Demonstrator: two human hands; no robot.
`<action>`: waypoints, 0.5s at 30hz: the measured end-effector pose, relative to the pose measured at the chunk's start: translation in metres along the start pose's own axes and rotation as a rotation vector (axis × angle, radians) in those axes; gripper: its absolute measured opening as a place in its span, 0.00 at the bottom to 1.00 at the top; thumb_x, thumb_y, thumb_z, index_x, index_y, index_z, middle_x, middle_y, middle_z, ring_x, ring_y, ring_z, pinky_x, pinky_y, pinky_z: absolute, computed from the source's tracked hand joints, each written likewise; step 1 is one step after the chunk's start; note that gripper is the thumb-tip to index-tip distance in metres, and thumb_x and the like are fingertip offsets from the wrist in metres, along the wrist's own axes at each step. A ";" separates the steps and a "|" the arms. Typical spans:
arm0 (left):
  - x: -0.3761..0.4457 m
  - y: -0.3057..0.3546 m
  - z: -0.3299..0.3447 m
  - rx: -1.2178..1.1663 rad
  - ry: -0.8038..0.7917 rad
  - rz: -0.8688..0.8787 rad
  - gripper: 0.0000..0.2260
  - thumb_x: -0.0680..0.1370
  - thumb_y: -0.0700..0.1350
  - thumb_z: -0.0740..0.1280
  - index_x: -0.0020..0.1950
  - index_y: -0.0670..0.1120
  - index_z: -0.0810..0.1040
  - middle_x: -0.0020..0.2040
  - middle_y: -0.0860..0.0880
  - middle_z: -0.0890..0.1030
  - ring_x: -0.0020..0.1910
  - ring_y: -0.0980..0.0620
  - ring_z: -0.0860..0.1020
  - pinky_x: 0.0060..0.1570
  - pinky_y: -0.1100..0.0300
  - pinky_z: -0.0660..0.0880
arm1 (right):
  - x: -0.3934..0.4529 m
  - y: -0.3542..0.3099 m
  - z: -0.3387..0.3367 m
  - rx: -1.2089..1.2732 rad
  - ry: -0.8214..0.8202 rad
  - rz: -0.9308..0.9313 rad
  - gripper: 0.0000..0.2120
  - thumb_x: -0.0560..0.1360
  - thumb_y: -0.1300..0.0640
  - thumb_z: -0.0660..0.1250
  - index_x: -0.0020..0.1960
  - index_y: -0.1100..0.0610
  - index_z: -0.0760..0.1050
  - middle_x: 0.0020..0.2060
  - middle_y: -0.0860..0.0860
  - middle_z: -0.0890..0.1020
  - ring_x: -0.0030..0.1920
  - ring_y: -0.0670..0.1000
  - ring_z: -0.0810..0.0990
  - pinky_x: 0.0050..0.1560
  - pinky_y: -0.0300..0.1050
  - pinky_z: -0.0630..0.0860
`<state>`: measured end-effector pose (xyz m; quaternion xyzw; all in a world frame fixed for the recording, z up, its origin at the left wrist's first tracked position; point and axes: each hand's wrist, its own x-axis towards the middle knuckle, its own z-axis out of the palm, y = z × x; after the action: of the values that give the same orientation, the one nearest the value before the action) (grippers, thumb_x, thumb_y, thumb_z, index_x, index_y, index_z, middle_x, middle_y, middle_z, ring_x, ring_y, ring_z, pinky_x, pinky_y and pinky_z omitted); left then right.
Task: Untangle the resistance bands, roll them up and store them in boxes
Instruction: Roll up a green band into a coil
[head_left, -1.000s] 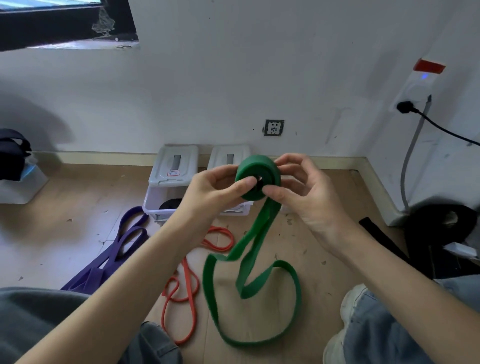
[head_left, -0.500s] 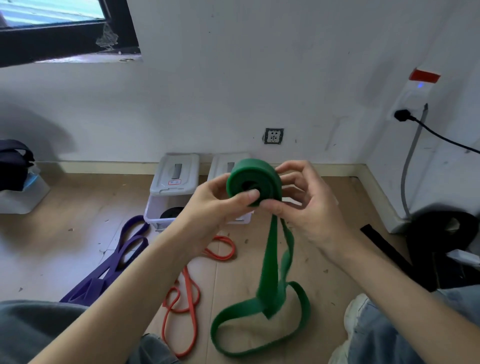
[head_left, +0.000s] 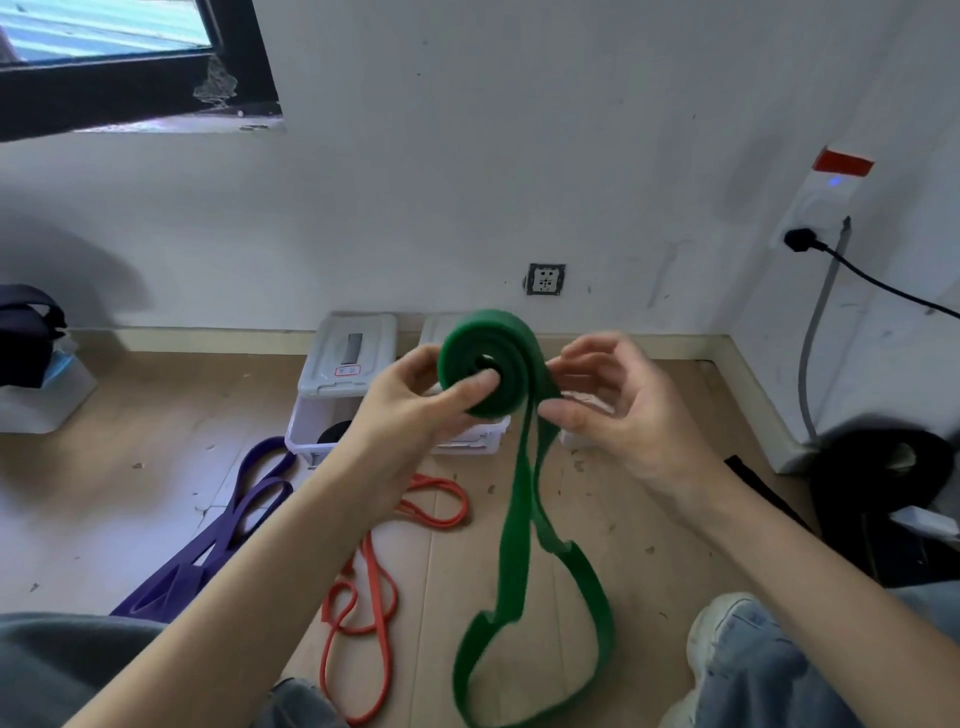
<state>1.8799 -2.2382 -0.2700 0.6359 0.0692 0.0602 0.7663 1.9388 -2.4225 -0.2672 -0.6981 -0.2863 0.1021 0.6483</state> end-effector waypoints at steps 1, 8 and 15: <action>0.000 -0.001 0.002 -0.038 0.005 -0.006 0.24 0.60 0.48 0.76 0.53 0.43 0.78 0.52 0.44 0.83 0.51 0.46 0.82 0.52 0.54 0.78 | 0.000 0.002 0.003 -0.025 0.008 -0.008 0.21 0.61 0.48 0.73 0.51 0.51 0.72 0.47 0.44 0.82 0.51 0.43 0.81 0.54 0.38 0.76; 0.003 -0.010 -0.001 0.181 -0.119 -0.007 0.22 0.62 0.48 0.74 0.54 0.46 0.78 0.49 0.49 0.84 0.52 0.50 0.81 0.51 0.59 0.79 | 0.001 0.010 -0.003 -0.167 -0.034 -0.028 0.14 0.65 0.54 0.74 0.45 0.47 0.72 0.44 0.43 0.81 0.49 0.41 0.80 0.51 0.37 0.77; 0.002 -0.007 -0.006 0.478 -0.297 0.057 0.17 0.67 0.46 0.74 0.55 0.47 0.80 0.48 0.48 0.84 0.47 0.52 0.83 0.46 0.61 0.79 | 0.005 0.000 -0.011 -0.290 -0.183 -0.036 0.14 0.68 0.57 0.74 0.50 0.46 0.76 0.47 0.45 0.83 0.51 0.44 0.81 0.55 0.41 0.77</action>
<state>1.8805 -2.2334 -0.2777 0.8021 -0.0497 -0.0303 0.5944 1.9489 -2.4292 -0.2643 -0.7668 -0.3682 0.1114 0.5139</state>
